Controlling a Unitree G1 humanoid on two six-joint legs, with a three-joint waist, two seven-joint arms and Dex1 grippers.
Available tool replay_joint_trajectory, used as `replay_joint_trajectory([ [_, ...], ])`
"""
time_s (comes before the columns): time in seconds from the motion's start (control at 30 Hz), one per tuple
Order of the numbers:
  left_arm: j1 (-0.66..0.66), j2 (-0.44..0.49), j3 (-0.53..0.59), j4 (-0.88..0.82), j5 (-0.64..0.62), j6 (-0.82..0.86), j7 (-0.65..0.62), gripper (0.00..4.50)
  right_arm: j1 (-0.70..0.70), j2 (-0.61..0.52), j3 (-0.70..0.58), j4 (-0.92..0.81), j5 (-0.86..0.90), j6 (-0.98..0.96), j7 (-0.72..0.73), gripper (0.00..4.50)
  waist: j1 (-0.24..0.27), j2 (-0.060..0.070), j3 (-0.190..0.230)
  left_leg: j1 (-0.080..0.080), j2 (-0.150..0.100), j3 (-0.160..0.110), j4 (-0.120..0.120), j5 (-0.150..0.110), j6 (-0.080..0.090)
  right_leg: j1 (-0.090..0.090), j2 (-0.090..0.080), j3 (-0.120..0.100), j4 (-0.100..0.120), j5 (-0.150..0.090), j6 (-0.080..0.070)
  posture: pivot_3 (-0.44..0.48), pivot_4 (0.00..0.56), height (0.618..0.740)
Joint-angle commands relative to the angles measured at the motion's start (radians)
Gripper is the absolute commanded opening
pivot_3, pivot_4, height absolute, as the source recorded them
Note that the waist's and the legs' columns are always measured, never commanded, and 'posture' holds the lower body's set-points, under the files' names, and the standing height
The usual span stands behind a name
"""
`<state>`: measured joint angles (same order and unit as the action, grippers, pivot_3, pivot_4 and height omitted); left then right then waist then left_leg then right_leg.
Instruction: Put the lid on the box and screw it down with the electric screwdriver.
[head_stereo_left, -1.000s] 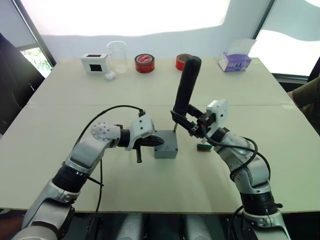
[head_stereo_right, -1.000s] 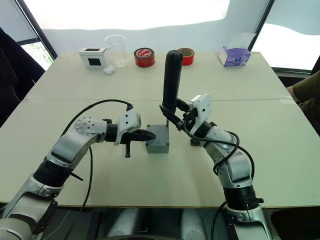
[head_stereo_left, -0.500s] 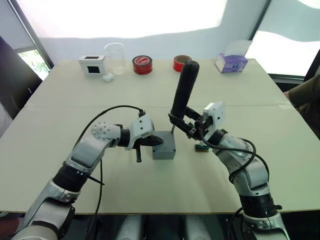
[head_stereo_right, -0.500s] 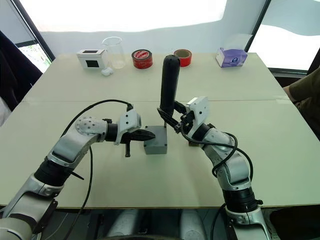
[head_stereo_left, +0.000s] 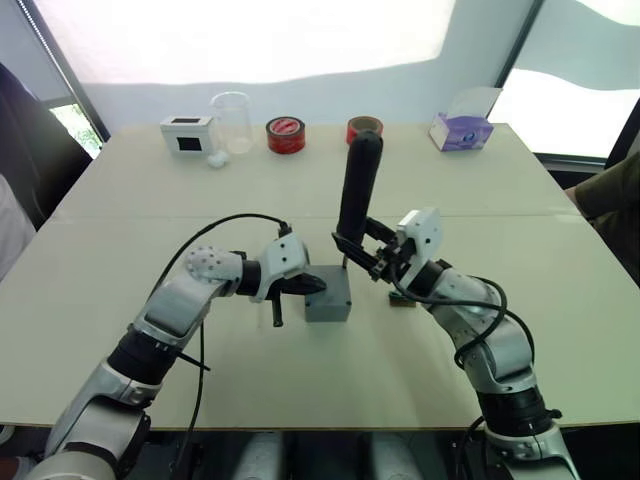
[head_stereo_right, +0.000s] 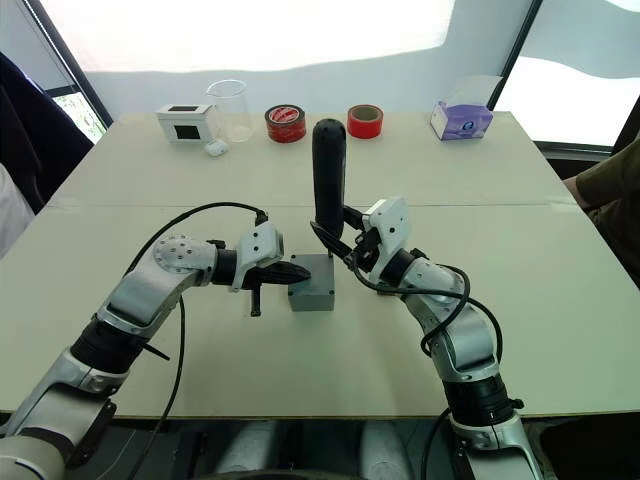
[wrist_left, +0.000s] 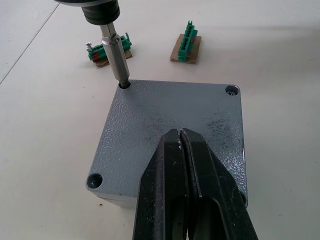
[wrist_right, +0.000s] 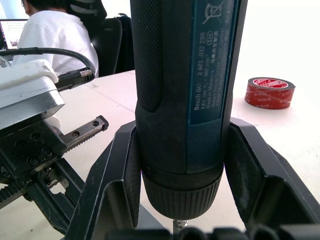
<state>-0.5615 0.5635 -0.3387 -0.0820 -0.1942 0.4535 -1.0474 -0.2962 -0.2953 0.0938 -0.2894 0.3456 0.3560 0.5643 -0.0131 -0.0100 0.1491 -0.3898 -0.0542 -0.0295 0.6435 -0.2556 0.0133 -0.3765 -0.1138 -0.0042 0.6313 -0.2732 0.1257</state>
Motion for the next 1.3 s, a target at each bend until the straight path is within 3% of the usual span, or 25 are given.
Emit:
replay_joint_trajectory([
  [0.03,0.002,0.002,0.0,-0.004,0.009,0.003,-0.005,0.0,0.074,0.006,0.079,0.123,-0.021,0.106,0.006,1.76,0.0,0.0,0.0,0.0,0.0,0.0,0.0,0.0,0.0,0.0,0.0,0.0,0.0,0.0,0.0,0.0,0.15,0.74],
  [1.3,0.014,-0.01,-0.005,-0.007,0.017,0.006,-0.004,0.0,0.11,0.027,0.066,0.184,-0.035,0.088,-0.013,1.76,0.0,-0.006,-0.016,0.006,0.001,-0.001,-0.017,0.0,-0.001,0.005,-0.007,0.001,-0.017,-0.003,-0.006,0.0,0.15,0.74],
])
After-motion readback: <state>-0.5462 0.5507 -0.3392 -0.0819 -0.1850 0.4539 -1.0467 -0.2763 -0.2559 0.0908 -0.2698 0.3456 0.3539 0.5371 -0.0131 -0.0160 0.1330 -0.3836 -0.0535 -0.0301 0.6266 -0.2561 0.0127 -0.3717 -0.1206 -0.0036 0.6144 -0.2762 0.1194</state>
